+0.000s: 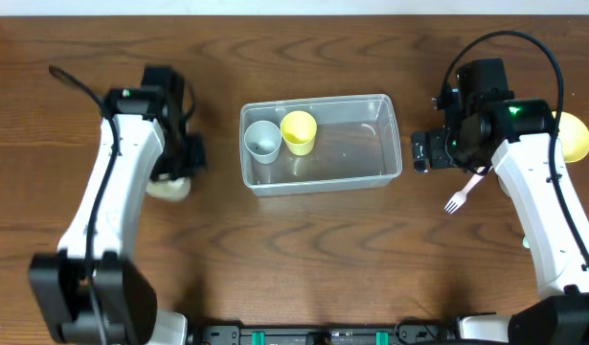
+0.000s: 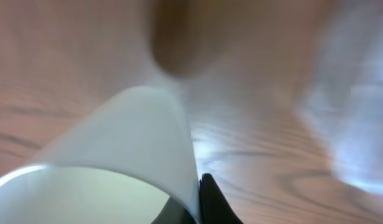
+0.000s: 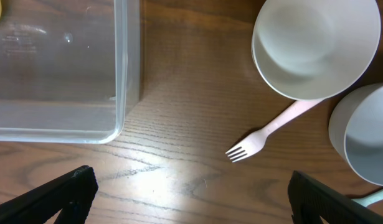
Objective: Pack container
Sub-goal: 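Carry the white cup into the container's front-left corner and release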
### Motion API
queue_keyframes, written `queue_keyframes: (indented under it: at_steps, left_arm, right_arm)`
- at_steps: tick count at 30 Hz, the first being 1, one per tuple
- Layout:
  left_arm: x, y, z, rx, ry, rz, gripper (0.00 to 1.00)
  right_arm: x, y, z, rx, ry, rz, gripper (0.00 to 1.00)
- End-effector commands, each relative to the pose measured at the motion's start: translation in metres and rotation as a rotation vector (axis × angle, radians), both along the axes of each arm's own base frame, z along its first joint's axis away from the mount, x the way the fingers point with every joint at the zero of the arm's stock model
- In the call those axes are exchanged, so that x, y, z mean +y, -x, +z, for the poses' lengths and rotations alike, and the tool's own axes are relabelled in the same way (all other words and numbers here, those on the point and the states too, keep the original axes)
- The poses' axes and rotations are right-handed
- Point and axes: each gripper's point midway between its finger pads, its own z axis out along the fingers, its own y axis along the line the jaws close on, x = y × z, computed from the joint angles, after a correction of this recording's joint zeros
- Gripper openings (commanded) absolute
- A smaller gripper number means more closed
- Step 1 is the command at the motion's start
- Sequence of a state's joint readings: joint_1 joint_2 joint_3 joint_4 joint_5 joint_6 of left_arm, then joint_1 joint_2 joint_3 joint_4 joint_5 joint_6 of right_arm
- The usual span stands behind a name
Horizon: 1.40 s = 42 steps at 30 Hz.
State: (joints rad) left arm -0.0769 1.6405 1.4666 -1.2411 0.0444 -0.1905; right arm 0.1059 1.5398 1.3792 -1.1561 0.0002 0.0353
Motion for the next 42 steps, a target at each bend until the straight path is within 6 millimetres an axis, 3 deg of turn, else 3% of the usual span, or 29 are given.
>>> queue_keyframes:
  at_steps: [1,3,5,11,16,25,42]
  left_arm:
    - [-0.031,-0.012,0.069,-0.202,0.015,-0.09,0.06]
    - [-0.052,-0.013,0.085,-0.251,0.03,-0.153,0.06]
    - [-0.071,-0.01,0.088,-0.262,0.04,-0.209,0.06]
    - [-0.124,0.002,0.065,-0.192,0.043,-0.373,0.06]
    - [-0.15,0.002,0.038,-0.127,0.027,-0.447,0.06]
    - [-0.156,-0.005,-0.009,0.002,-0.012,-0.458,0.06]
    - [-0.159,-0.011,-0.063,0.094,-0.041,-0.466,0.06]
  right_arm:
    - [-0.002,-0.004,0.005,-0.016,0.007,-0.013,0.99]
    - [-0.002,-0.004,0.005,-0.018,0.007,-0.013,0.99]
    - [-0.002,-0.005,0.005,-0.02,0.006,-0.013,0.99]
    - [-0.002,-0.005,0.005,-0.019,0.006,-0.014,0.99]
    - [-0.002,-0.004,0.005,-0.016,0.007,-0.014,0.99]
    - [-0.002,-0.002,0.004,-0.009,0.007,-0.014,0.99]
    - [-0.002,-0.002,0.004,-0.008,0.008,-0.013,0.99]
